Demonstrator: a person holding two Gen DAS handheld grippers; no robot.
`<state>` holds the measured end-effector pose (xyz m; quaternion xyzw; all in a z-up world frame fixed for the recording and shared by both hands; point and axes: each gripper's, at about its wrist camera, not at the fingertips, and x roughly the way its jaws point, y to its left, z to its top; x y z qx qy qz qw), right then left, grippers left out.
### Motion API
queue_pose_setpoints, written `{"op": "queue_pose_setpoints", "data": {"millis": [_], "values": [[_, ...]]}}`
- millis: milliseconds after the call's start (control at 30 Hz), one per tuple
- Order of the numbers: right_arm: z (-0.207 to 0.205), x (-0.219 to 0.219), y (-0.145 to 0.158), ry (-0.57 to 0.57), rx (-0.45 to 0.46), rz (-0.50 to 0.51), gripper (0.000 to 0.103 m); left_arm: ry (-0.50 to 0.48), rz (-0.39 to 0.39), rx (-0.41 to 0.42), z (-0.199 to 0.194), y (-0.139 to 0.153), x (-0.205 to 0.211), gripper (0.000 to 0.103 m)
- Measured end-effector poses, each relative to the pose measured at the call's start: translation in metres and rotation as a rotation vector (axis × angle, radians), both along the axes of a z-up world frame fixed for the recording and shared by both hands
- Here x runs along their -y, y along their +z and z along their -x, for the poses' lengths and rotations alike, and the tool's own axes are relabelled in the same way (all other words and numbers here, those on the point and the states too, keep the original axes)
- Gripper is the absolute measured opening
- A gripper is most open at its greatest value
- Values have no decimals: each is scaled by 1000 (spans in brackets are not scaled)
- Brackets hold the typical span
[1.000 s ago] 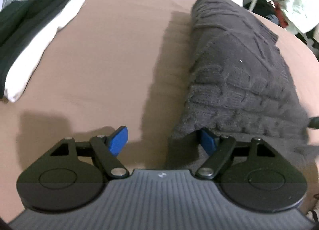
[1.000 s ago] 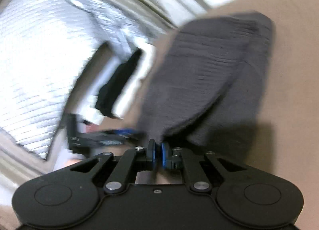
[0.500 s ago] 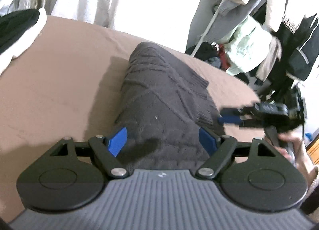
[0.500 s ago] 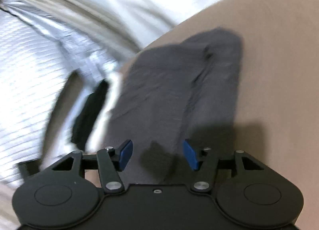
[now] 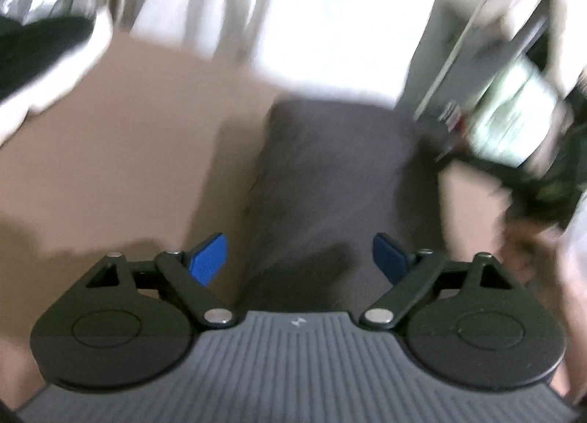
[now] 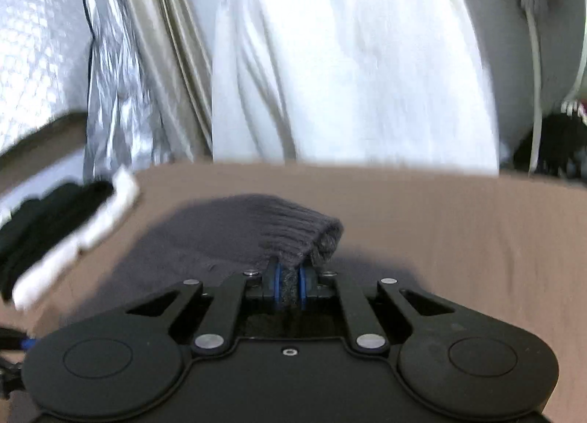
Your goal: Fold clothes
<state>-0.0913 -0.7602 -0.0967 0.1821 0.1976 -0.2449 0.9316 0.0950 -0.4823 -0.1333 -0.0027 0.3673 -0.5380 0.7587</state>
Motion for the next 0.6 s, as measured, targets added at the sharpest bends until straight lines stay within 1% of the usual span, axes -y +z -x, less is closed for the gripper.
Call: {"op": "queue_pose_setpoints", "data": {"millis": [33, 67, 100, 133, 167, 233, 267, 300, 333, 367, 400, 433, 467, 500, 567, 600], "values": [[-3, 6, 0, -14, -18, -29, 23, -4, 10, 14, 2, 4, 1, 90], [-9, 13, -3, -30, -46, -63, 31, 4, -65, 48, 5, 2, 11, 90], [-11, 17, -9, -54, -82, -86, 36, 29, -179, 102, 8, -4, 22, 90], [-13, 17, -16, -76, -126, -85, 36, 51, -284, 151, 9, -13, 30, 92], [-14, 16, -22, -98, -170, -83, 36, 62, -333, 157, 7, -22, 33, 92], [1, 11, -30, -121, -163, -132, 39, 80, -319, 74, -2, -34, 26, 92], [9, 6, -30, -109, -126, -176, 41, 87, -288, 21, -8, -35, 19, 92], [17, 0, -29, -94, -85, -224, 43, 96, -273, -11, -13, -34, 13, 92], [24, -5, -28, -79, -43, -271, 43, 115, -268, -23, -16, -31, 8, 92], [29, -14, -27, -40, -15, -294, 43, 136, -273, -14, -17, -29, 5, 93], [29, -26, -23, 20, -5, -296, 43, 153, -287, 11, -18, -27, 5, 96], [26, -44, -19, 82, -33, -256, 43, 170, -300, 40, -19, -26, 6, 101], [21, -62, -15, 143, -65, -211, 42, 186, -314, 69, -20, -25, 7, 101], [16, -80, -14, 193, -128, -155, 43, 194, -316, 86, -21, -25, 7, 101], [4, -113, -27, 271, -305, -74, 46, 180, -281, 68, -24, -20, 2, 100], [2, -125, -35, 286, -374, -46, 47, 159, -263, 55, -24, -16, -3, 100]]}}
